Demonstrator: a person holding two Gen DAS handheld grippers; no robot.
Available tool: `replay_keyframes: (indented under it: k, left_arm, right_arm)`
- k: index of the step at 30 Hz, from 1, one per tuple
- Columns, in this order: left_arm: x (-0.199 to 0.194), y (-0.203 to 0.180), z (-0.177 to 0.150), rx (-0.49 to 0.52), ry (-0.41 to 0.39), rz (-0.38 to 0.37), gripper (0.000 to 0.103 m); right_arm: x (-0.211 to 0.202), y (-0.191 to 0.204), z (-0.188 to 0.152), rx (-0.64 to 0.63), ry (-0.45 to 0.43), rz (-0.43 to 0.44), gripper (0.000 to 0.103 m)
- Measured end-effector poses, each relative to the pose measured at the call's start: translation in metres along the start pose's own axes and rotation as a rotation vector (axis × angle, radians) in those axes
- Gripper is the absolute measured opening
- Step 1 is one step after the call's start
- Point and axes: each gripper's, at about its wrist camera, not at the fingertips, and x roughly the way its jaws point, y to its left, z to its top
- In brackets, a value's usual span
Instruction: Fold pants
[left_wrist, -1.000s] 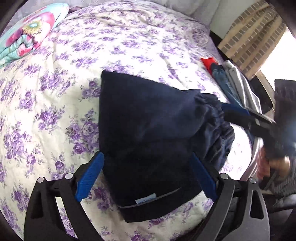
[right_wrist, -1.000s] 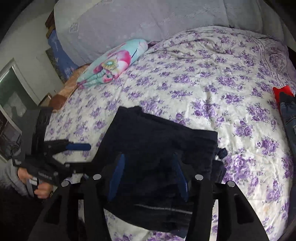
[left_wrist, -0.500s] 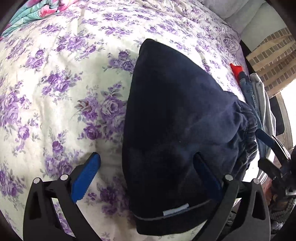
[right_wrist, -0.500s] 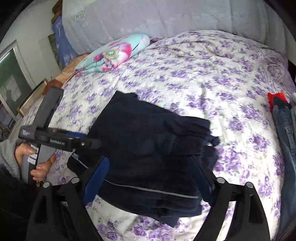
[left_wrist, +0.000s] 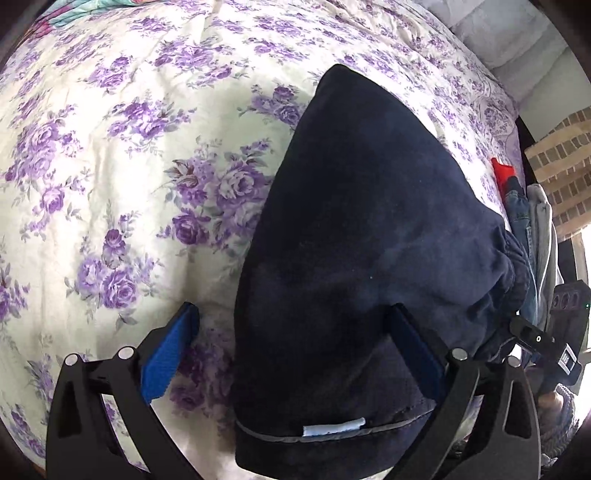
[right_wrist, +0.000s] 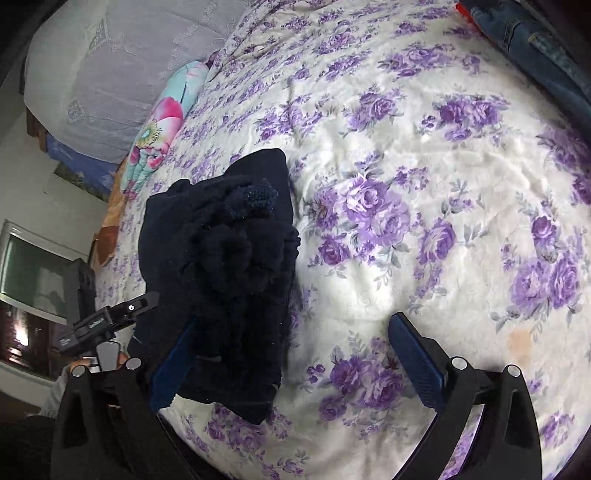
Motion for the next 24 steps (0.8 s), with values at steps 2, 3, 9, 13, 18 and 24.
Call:
replay_keyframes:
  k: [2, 3, 9, 13, 18, 24]
  left_arm:
    - [-0.001, 0.002, -0.003, -0.028, -0.025, 0.005, 0.099]
    - [-0.002, 0.003, -0.006, -0.038, -0.041, 0.007, 0.099]
    - [-0.009, 0.008, -0.022, -0.051, -0.130, 0.009, 0.099]
    - [-0.015, 0.001, -0.025, -0.050, -0.091, 0.014, 0.098]
    - [-0.014, 0.003, -0.028, -0.057, -0.053, -0.039, 0.098]
    - [-0.009, 0.003, -0.024, -0.055, -0.063, -0.070, 0.098]
  right_arm:
    - [-0.001, -0.004, 0.002, -0.013, 0.014, 0.044, 0.100]
    - [-0.001, -0.006, 0.003, -0.022, 0.018, 0.061, 0.100]
    - [-0.004, -0.006, 0.013, -0.074, 0.031, 0.096, 0.099]
    - [-0.017, -0.005, 0.042, -0.002, -0.059, 0.256, 0.099]
    - [0.026, -0.004, 0.071, 0.066, 0.037, 0.313, 0.099]
    - [0.064, 0.034, 0.078, -0.123, 0.084, 0.223, 0.099]
